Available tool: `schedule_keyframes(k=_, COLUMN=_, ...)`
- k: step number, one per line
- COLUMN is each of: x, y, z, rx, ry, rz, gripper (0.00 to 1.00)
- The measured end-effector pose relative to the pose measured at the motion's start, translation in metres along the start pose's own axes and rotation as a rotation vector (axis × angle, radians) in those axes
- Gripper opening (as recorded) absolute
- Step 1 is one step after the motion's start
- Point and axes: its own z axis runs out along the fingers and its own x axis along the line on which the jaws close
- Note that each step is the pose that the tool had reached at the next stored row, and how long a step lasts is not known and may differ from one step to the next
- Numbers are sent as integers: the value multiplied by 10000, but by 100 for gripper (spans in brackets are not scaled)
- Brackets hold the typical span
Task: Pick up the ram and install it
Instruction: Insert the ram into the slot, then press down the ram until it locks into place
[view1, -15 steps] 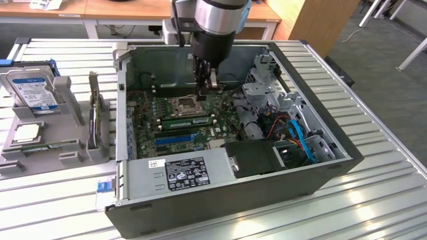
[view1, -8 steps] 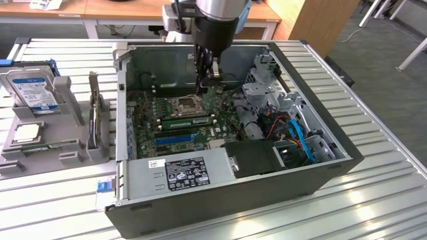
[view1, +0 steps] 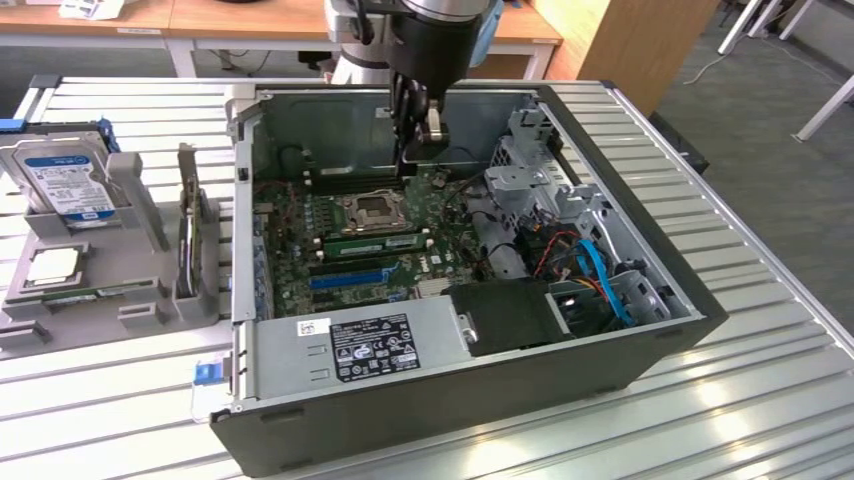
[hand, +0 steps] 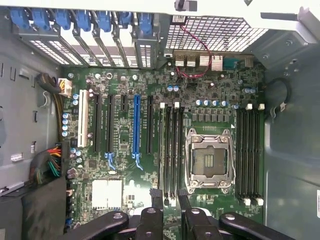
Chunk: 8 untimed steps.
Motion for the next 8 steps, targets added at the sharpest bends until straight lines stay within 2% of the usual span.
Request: schedule_keyframes(k=8, x=0, y=0, z=-1, rx=-1, ry=1, rz=0, gripper=25)
